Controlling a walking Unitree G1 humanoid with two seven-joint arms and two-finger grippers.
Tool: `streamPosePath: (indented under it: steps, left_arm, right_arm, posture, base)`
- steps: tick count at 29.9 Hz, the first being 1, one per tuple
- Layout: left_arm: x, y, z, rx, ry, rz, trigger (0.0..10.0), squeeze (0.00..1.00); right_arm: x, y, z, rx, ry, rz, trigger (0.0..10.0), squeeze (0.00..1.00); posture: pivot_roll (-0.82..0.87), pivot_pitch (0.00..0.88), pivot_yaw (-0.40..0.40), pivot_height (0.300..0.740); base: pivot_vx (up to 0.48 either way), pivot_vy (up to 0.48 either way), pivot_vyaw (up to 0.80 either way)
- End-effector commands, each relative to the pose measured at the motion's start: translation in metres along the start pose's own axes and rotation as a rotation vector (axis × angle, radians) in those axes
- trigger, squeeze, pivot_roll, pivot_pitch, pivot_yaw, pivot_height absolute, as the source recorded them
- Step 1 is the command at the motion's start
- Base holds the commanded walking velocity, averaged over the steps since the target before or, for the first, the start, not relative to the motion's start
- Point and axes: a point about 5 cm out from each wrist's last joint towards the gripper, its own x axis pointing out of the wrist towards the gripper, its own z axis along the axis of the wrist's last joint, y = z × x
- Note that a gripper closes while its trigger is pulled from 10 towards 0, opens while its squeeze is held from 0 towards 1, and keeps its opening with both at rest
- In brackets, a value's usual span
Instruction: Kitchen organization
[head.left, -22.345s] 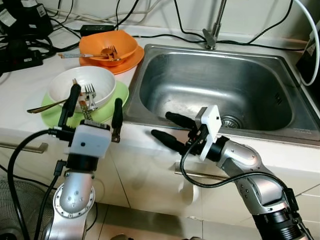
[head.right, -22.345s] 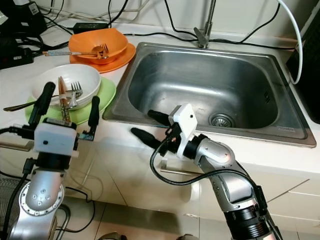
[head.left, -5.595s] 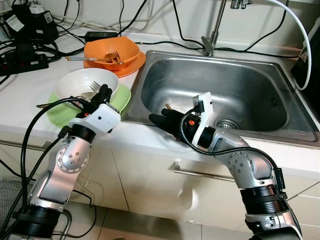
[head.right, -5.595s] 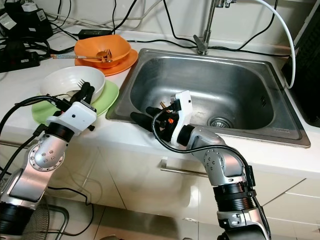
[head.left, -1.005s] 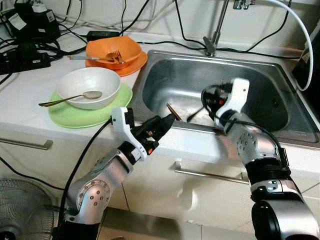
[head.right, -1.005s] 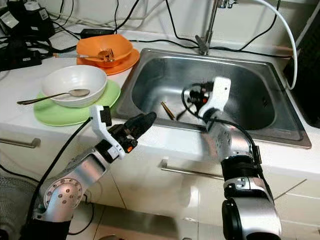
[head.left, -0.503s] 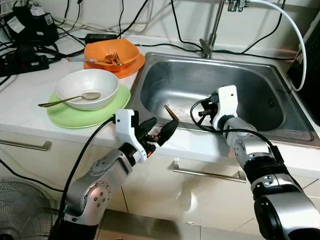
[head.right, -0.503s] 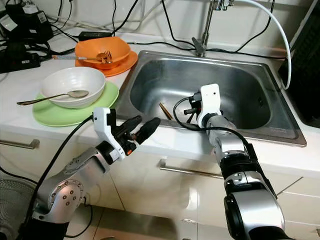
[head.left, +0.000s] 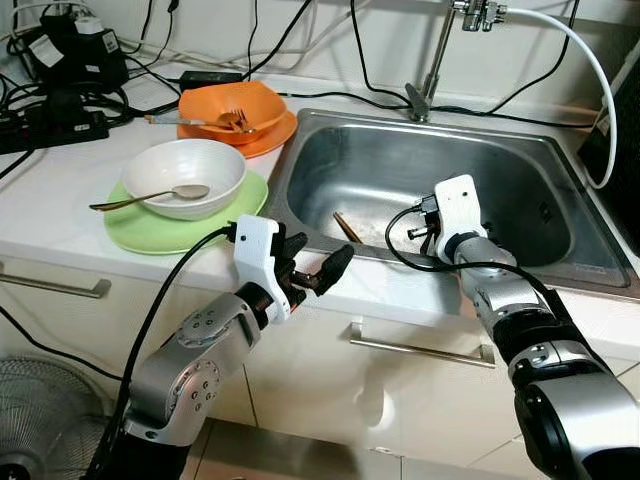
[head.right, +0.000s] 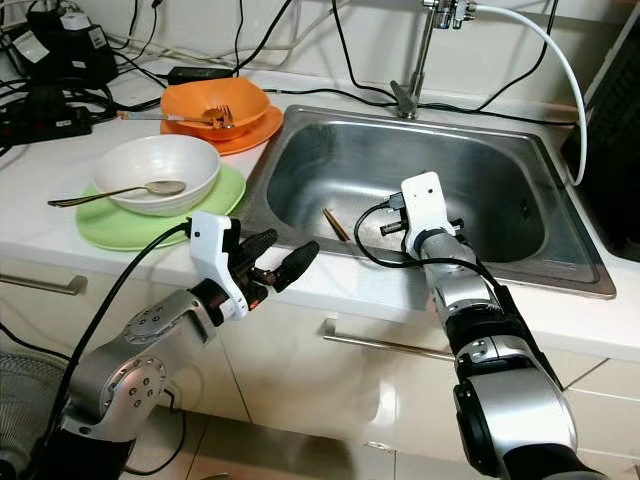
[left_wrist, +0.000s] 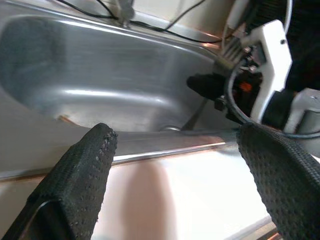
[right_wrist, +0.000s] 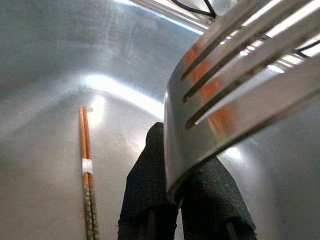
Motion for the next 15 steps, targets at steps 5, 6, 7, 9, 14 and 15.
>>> streamPosePath:
  steps: [5, 6, 7, 9, 14, 15]
  left_arm:
    - [0.001, -0.005, 0.003, 0.031, 0.000, -0.029, 10.0, 0.00]
    - [0.001, -0.005, 0.003, 0.034, -0.001, -0.030, 10.0, 0.00]
    - [0.001, -0.004, 0.004, 0.037, -0.001, -0.030, 10.0, 0.00]
    - [0.001, -0.004, 0.005, 0.039, -0.002, -0.030, 10.0, 0.00]
    - [-0.002, -0.001, 0.005, 0.046, -0.004, -0.011, 10.0, 0.00]
    - [-0.003, 0.000, 0.005, 0.046, -0.004, -0.007, 10.0, 0.00]
  right_arm:
    - [0.006, -0.005, 0.017, 0.001, -0.010, 0.043, 10.0, 0.00]
    - [0.007, -0.005, 0.021, -0.006, -0.013, 0.060, 10.0, 0.00]
    - [0.008, -0.005, 0.025, -0.021, -0.018, 0.077, 10.0, 0.00]
    - [0.009, -0.005, 0.028, -0.025, -0.020, 0.088, 10.0, 0.00]
    - [0.011, -0.009, 0.037, 0.052, -0.015, 0.115, 10.0, 1.00]
    - [0.011, -0.009, 0.037, 0.054, -0.015, 0.116, 10.0, 1.00]
  posture:
    - [-0.01, 0.012, -0.004, 0.740]
    - [-0.01, 0.012, -0.004, 0.740]
    - [-0.01, 0.013, -0.005, 0.740]
    - [0.00, 0.013, -0.006, 0.740]
    - [0.01, 0.015, -0.013, 0.740]
    - [0.01, 0.015, -0.013, 0.740]
  base:
    - [0.000, 0.000, 0.00]
    - [0.000, 0.000, 0.00]
    - [0.000, 0.000, 0.00]
    - [0.000, 0.000, 0.00]
    - [0.000, 0.000, 0.00]
    - [0.000, 0.000, 0.00]
